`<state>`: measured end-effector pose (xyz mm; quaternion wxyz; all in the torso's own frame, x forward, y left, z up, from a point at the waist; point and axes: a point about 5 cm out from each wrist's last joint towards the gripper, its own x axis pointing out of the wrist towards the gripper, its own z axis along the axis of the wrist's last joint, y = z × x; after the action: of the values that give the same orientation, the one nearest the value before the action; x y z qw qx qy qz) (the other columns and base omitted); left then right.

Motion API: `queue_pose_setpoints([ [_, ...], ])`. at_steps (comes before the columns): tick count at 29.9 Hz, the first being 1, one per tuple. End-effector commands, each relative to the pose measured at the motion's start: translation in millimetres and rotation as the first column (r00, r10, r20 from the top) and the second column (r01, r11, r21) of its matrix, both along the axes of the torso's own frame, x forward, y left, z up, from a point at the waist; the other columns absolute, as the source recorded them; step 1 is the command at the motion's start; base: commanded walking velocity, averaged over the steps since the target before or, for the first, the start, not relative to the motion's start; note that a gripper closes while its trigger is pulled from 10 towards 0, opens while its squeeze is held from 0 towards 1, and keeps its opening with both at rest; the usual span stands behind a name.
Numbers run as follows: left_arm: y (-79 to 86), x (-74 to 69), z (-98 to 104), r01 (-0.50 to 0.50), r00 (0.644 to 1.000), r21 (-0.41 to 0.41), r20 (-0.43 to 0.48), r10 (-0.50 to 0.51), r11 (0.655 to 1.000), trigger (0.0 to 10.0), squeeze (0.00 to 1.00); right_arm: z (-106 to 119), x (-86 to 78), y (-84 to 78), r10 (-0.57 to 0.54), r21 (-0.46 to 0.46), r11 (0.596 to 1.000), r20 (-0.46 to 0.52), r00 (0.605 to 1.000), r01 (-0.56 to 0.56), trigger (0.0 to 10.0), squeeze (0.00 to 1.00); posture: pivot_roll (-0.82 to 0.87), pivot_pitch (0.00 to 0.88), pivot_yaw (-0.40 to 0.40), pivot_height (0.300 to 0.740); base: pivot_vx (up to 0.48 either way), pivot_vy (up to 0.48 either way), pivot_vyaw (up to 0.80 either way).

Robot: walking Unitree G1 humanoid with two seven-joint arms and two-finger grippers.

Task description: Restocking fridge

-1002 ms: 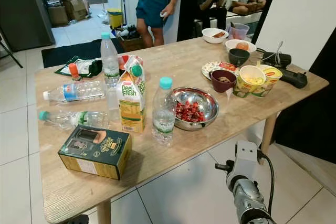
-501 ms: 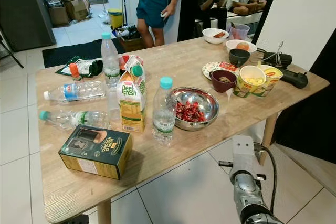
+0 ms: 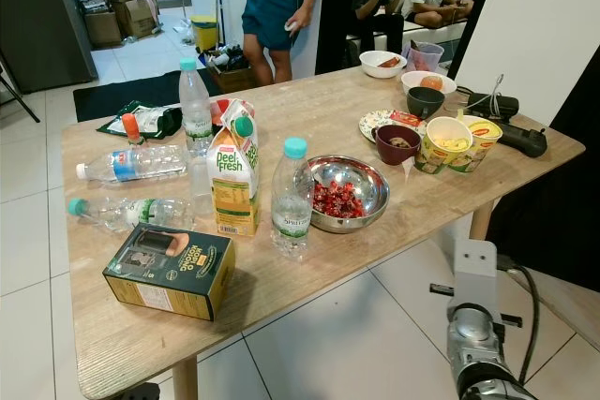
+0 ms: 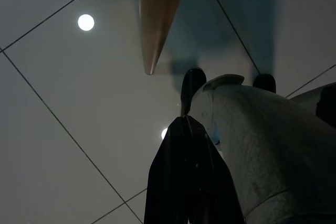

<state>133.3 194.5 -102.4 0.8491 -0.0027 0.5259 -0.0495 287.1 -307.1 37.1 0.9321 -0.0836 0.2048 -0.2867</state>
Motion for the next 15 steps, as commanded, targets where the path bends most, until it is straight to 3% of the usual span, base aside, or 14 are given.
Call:
queue_pose_setpoints([
  [1,-4.3,-5.7,-2.5,0.014,1.000,-0.009,-0.019,-0.014,1.000,10.0,0.00,7.3,4.1,-5.0,-0.017,0.033,0.999,0.036,0.999,0.015,10.0,0.00,0.06,0.000,-0.058,0.740,0.000,0.000,0.00],
  [4,-4.2,-5.7,-2.4,0.015,1.000,-0.009,-0.019,-0.015,1.000,10.0,0.00,21.4,14.4,-7.8,0.012,0.103,0.994,0.121,0.993,-0.024,10.0,0.00,0.06,0.000,-0.058,0.740,0.000,0.000,0.00],
  [5,-4.2,-5.7,-2.4,0.015,1.000,-0.009,-0.020,-0.015,1.000,10.0,0.00,26.1,18.4,-7.3,0.028,0.126,0.991,0.154,0.988,-0.048,10.0,0.06,0.06,0.000,-0.058,0.740,0.000,0.000,0.00],
  [6,-4.0,-5.7,-2.4,0.015,1.000,-0.009,-0.020,-0.016,1.000,10.0,0.00,33.2,24.3,-5.8,0.056,0.153,0.984,0.200,0.978,-0.088,10.0,0.74,0.06,0.000,-0.057,0.740,0.000,0.000,0.00],
  [7,-4.0,-5.7,-2.4,0.016,1.000,-0.009,-0.020,-0.016,1.000,10.0,0.00,39.7,29.5,-4.0,0.081,0.172,0.977,0.240,0.967,-0.125,10.0,1.00,0.06,0.000,-0.057,0.740,0.000,0.000,0.00],
  [13,-3.5,-5.6,-2.3,0.015,1.000,-0.011,-0.020,-0.016,1.000,10.0,0.00,60.9,47.6,7.3,0.221,0.181,0.939,0.332,0.917,-0.292,10.0,1.00,0.06,0.000,-0.056,0.740,0.000,0.000,0.00],
  [15,-3.2,-5.5,-2.2,0.016,1.000,-0.011,-0.020,-0.016,1.000,10.0,0.00,73.8,58.3,17.4,0.323,0.150,0.905,0.364,0.874,-0.397,10.0,1.00,0.06,0.000,-0.054,0.740,0.000,0.000,0.00],
])
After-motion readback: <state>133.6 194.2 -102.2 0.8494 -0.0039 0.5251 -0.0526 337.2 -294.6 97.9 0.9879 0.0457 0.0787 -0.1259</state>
